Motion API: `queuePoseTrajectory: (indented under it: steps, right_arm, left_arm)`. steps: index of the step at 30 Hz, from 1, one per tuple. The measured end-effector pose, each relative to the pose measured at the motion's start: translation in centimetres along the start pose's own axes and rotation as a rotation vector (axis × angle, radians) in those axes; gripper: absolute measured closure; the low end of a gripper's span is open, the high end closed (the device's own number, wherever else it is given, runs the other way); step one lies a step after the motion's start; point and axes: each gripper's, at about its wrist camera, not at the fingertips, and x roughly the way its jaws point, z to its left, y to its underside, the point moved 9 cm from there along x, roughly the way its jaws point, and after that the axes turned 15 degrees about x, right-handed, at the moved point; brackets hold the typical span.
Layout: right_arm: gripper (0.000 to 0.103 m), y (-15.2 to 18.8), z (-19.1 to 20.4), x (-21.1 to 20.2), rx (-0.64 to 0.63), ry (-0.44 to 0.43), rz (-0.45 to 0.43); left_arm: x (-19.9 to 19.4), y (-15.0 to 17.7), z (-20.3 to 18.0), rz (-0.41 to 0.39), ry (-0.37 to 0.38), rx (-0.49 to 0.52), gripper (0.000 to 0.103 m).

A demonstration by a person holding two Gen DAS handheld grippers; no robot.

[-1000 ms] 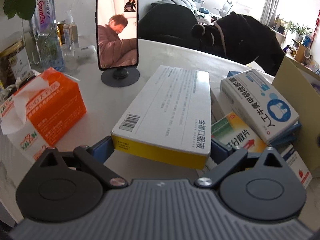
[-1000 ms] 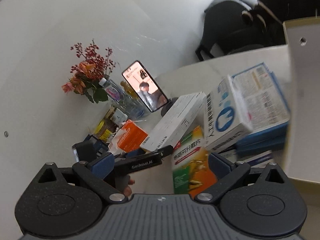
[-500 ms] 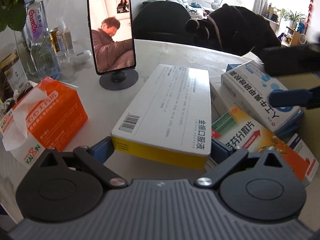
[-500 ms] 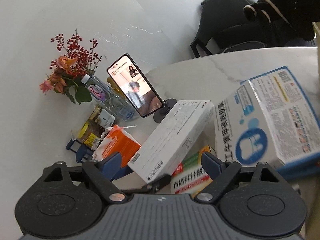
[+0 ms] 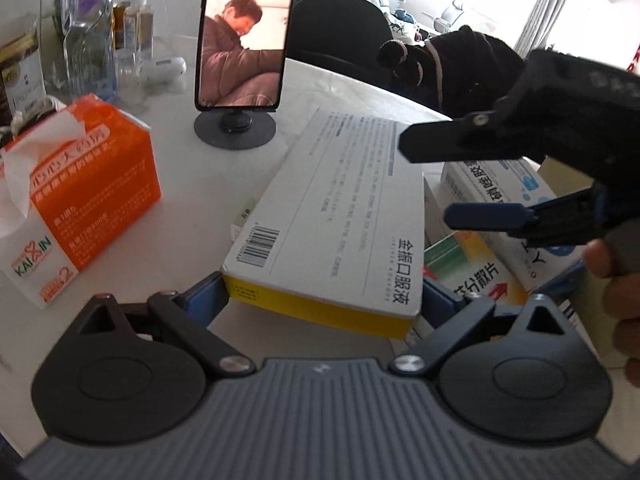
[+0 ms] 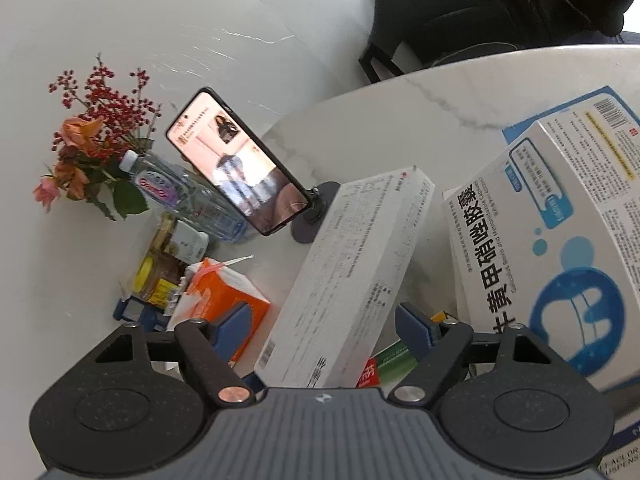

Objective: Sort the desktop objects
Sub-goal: 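Close the right tool on the end of the white-and-yellow box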

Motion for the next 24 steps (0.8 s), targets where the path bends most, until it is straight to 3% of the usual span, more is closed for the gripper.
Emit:
queuePoseTrajectory:
  steps: [11,15,24]
  right_arm:
    - [0.024,-0.6,0.8,3.0,-0.032,0.086,-0.018]
    - [0.029,-0.6,0.6,2.9,-0.032,0.091,-0.022]
    - [0.029,-0.9,0.7,3.7,-0.042,0.104,-0.034]
  left_arm:
    - [0.1,0.0,0.4,0.006,0.007,-0.012,0.004]
    - [0.0,0.0,0.6,0.003,0.013,-0.017,0.004]
    - [-0.4,0.1,1.9,-0.030,0.098,-0.126,0.004]
